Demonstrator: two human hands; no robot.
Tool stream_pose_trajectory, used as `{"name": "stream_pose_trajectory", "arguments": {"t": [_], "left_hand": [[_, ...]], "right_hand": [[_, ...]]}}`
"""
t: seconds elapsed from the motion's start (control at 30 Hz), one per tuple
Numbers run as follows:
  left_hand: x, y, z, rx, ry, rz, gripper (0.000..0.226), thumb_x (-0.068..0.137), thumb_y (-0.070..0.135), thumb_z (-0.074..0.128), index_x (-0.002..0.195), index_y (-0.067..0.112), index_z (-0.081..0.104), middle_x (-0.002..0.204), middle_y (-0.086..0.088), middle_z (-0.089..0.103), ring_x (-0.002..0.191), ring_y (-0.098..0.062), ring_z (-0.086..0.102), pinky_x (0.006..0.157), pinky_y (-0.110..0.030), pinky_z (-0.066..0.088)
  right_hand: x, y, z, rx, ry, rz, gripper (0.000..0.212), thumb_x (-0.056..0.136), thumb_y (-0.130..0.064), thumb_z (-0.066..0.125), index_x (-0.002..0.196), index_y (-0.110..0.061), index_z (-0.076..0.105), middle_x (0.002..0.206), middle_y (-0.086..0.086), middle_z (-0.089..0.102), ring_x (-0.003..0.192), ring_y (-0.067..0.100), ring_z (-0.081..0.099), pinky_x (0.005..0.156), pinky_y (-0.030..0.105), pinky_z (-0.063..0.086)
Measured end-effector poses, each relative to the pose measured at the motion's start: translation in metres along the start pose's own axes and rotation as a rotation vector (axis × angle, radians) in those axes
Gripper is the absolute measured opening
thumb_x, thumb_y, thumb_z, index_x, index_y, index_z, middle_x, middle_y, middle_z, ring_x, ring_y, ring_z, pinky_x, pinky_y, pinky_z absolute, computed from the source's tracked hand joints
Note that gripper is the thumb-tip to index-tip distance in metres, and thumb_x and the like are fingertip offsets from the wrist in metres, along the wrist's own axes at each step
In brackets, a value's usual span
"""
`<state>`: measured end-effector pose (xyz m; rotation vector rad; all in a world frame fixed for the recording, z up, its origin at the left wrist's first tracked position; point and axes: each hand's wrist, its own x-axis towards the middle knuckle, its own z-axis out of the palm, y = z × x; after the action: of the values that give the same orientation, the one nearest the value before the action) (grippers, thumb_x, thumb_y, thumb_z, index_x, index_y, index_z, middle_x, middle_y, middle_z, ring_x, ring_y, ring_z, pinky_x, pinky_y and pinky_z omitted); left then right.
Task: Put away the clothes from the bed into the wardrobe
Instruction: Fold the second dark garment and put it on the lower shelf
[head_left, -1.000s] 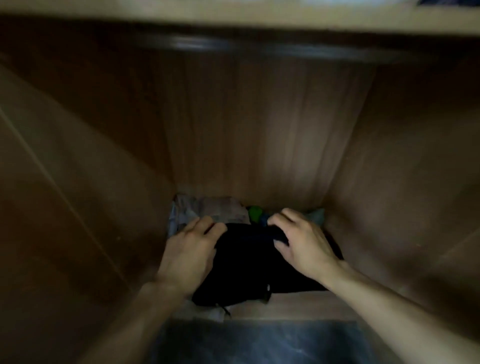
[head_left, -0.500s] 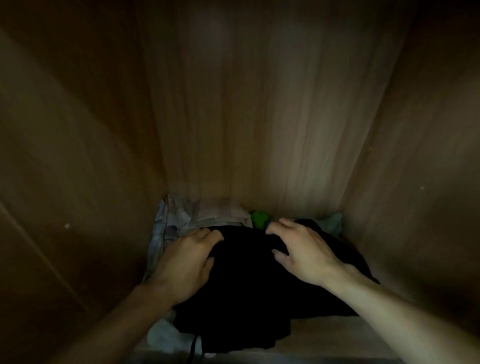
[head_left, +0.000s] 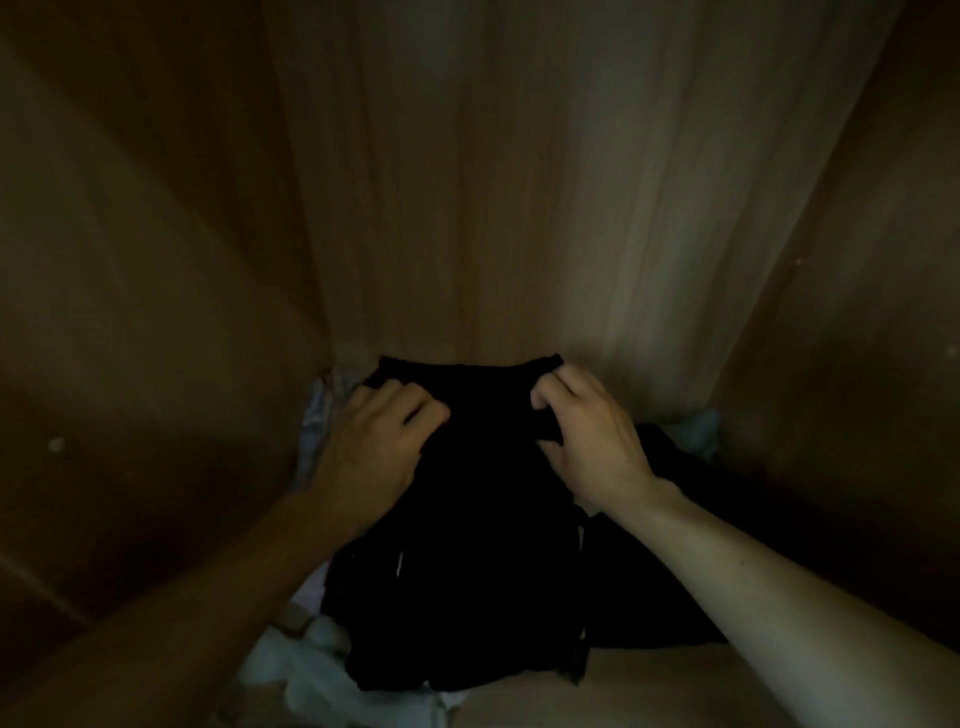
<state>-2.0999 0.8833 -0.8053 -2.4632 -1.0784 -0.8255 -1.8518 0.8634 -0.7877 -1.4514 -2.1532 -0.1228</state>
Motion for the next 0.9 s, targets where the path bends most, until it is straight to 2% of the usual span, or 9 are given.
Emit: {"name": "stream_pose_trajectory", "arguments": {"t": [0.13,0.2,0.33,0.4,0.47,0.57,0.67,0.77,0.9], "left_hand": [[-0.073,0.025,0.064,-0.028,-0.259,0.004,0.028,0.077,0.028,0.043,0.092,0.018,0.064,0.090,-0.004,0.061,0.077,-0.029,0.059,0.063,-0.037,0.045],[-0.099,0.033,0.079,-0.041,-0.317,-0.002,0.026,0.080,0.029,0.045,0.096,0.020,0.062,0.097,-0.002,0.062,0.083,-0.027,0.058,0.066,-0.036,0.044],[-0.109,0.039,0.079,-0.058,-0.310,-0.042,0.028,0.077,0.027,0.042,0.099,0.021,0.058,0.111,-0.002,0.063,0.089,-0.025,0.056,0.068,-0.033,0.037],[-0.107,0.037,0.076,-0.052,-0.369,-0.050,0.027,0.073,0.027,0.055,0.100,0.023,0.052,0.111,-0.001,0.061,0.090,-0.026,0.056,0.068,-0.034,0.037],[-0.102,0.035,0.071,-0.022,-0.480,-0.058,0.040,0.066,0.036,0.072,0.098,0.027,0.048,0.110,0.004,0.057,0.092,-0.023,0.052,0.068,-0.035,0.038],[-0.085,0.038,0.063,-0.018,-0.495,-0.101,0.045,0.074,0.073,0.050,0.094,0.032,0.049,0.099,0.011,0.052,0.090,-0.016,0.048,0.074,-0.037,0.040],[-0.059,0.042,0.064,-0.014,-0.398,-0.104,0.046,0.085,0.068,0.037,0.094,0.028,0.057,0.093,0.006,0.060,0.091,-0.020,0.052,0.075,-0.038,0.043],[-0.043,0.031,0.083,0.081,-0.413,-0.111,0.058,0.087,0.057,0.036,0.122,0.018,0.061,0.134,-0.009,0.058,0.126,-0.033,0.050,0.098,-0.048,0.043],[-0.049,0.008,0.113,0.080,-0.627,-0.212,0.089,0.081,0.074,0.003,0.157,0.030,0.019,0.166,-0.003,0.006,0.152,-0.029,0.003,0.121,-0.054,0.011]], "right_hand": [[-0.066,0.016,0.076,-0.026,-0.300,0.022,0.034,0.073,-0.011,0.072,0.100,-0.019,0.052,0.108,0.000,0.049,0.102,0.022,0.047,0.075,0.038,0.044],[-0.096,0.016,0.103,-0.019,-0.360,0.027,0.034,0.075,-0.014,0.070,0.102,-0.023,0.051,0.111,-0.002,0.048,0.102,0.021,0.046,0.077,0.037,0.043],[-0.115,0.016,0.117,-0.034,-0.315,0.038,0.043,0.069,-0.022,0.075,0.103,-0.027,0.049,0.113,-0.004,0.048,0.103,0.020,0.047,0.080,0.035,0.044],[-0.113,0.017,0.111,-0.011,-0.315,0.019,0.043,0.073,-0.042,0.073,0.103,-0.031,0.045,0.114,-0.008,0.045,0.106,0.016,0.045,0.084,0.033,0.041],[-0.111,0.018,0.104,0.075,-0.350,0.035,0.048,0.078,-0.071,0.057,0.110,-0.035,0.046,0.119,-0.013,0.045,0.111,0.009,0.041,0.092,0.032,0.035],[-0.104,0.016,0.101,0.169,-0.311,0.073,0.059,0.090,-0.074,0.030,0.127,-0.032,0.050,0.130,-0.011,0.046,0.125,0.009,0.040,0.105,0.037,0.031],[-0.088,0.015,0.110,0.107,-0.261,0.154,0.064,0.093,-0.065,0.022,0.142,-0.030,0.043,0.148,-0.003,0.039,0.139,0.019,0.033,0.115,0.041,0.025],[-0.075,0.014,0.124,0.102,-0.321,0.226,0.075,0.089,-0.070,0.025,0.153,-0.031,0.026,0.162,0.003,0.018,0.149,0.024,0.013,0.122,0.044,0.011],[-0.077,0.015,0.149,0.053,-0.370,0.241,0.085,0.083,-0.077,0.012,0.156,-0.035,0.010,0.166,0.003,0.000,0.152,0.021,-0.004,0.121,0.043,-0.003]]}}
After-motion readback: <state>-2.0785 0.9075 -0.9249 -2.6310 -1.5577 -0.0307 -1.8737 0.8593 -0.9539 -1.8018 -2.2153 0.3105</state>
